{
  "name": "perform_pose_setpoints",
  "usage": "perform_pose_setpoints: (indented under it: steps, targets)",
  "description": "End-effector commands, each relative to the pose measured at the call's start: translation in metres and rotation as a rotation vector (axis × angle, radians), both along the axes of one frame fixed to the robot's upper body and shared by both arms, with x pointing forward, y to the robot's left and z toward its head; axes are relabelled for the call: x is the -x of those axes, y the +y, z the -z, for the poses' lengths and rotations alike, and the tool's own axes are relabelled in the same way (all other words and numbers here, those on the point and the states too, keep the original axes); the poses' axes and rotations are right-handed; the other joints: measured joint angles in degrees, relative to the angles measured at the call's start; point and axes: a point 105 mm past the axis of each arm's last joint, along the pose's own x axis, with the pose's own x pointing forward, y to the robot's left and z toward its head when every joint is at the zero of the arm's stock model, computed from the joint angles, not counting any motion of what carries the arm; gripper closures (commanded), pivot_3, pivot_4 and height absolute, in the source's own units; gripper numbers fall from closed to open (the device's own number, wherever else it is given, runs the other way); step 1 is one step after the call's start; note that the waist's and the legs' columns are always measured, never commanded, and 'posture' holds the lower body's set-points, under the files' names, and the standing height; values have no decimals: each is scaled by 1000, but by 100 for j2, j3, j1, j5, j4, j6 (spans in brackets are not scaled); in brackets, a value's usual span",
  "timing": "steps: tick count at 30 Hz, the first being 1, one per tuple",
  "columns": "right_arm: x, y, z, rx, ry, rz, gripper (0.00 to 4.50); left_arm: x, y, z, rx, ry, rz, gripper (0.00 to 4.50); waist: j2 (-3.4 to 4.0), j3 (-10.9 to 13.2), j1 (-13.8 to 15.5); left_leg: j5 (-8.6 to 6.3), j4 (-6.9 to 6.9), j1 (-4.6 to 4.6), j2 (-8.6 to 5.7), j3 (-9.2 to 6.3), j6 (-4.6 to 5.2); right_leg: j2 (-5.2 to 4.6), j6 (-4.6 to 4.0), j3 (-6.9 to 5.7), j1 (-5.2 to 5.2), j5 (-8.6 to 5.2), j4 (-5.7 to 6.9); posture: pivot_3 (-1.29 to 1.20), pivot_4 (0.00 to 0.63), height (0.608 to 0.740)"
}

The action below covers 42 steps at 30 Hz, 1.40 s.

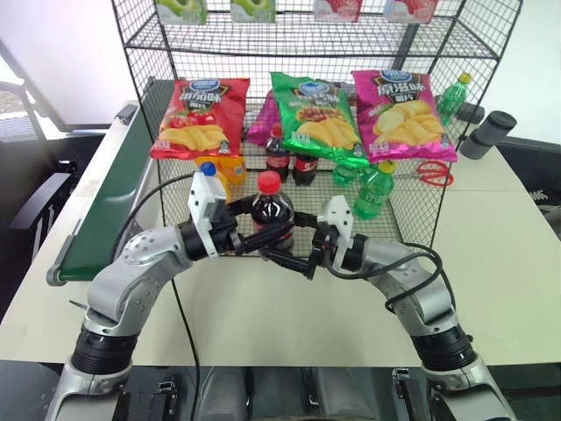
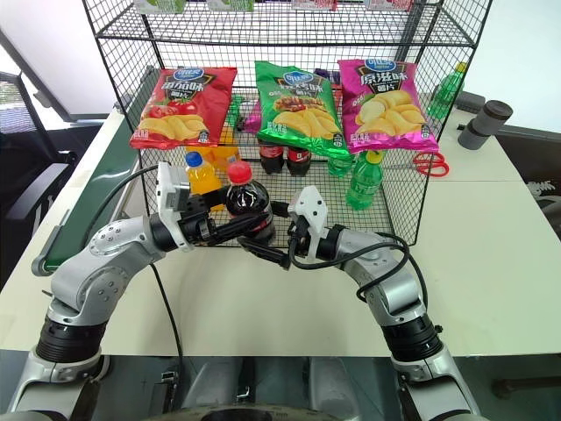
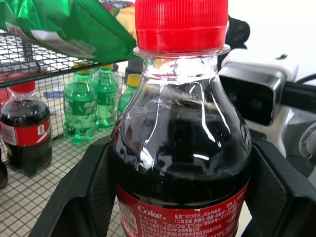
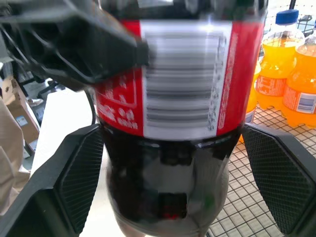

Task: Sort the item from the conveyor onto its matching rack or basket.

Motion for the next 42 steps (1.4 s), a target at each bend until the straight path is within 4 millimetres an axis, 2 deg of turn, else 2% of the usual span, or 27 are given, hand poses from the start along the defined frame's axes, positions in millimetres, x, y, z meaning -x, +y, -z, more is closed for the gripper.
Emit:
perform_pose_setpoints:
  steps: [1,2,3,7,10,14,18,22,26,30,38,42]
  targets:
    - [4,2,-15,-37,-38,-29,858,5,-5,-16,25,-87,30,1511,0,0,1,0,0,0,0,0,0,0,0,0,0,0,0,0,150,734]
    - [5,2,-15,-37,-38,-30,1407,5,-5,-16,26,-88,29,1511,0,0,2,0,0,0,0,0,0,0,0,0,0,0,0,0,150,734]
    - [5,3,-15,-36,-37,-31,1686,5,-5,-16,26,-90,27,1511,0,0,1,0,0,0,0,0,0,-1,0,0,0,0,0,0,150,734]
    - [6,3,-14,-31,-40,-32,1749,5,-6,-16,31,-85,31,1511,0,0,-1,0,0,0,0,0,0,-1,0,0,0,0,1,0,150,734]
    - [5,2,-14,-28,-42,-30,1749,5,-5,-18,44,-77,28,69,0,0,2,0,0,0,0,-1,0,-2,0,0,0,0,1,0,150,734]
    - [4,1,-14,-27,-49,-15,1749,-2,3,-20,25,-123,-51,69,0,0,-2,0,0,0,0,-1,0,-3,0,1,0,0,2,0,150,734]
    - [-3,-5,-10,-19,-54,30,1749,0,23,-16,-1,-120,-116,69,0,0,-21,0,0,0,1,-1,0,-2,0,1,0,0,3,0,150,734]
    - [-17,-19,5,16,-54,124,1749,3,55,-8,-31,-104,-242,69,0,0,-16,0,0,3,4,0,0,-4,0,3,-2,0,5,0,150,734]
    - [-28,-29,16,42,-60,190,1749,8,76,2,-74,-96,-327,69,1,1,-1,0,0,3,3,0,0,-8,-1,1,0,0,7,0,150,734]
    - [-55,-36,24,49,-90,337,1749,10,92,15,-104,-77,-410,69,3,2,-17,0,2,4,1,1,0,-11,-1,2,0,-1,6,0,150,734]
    - [-98,-32,40,57,-164,538,1749,8,86,28,-93,-79,-439,69,4,2,-32,1,1,7,3,6,-2,-9,-1,7,-5,-1,18,0,150,734]
    - [-117,-31,45,30,-127,616,1749,9,81,33,-82,-68,-434,69,4,2,-37,1,1,6,3,10,-2,-12,-1,11,-7,0,20,0,150,734]
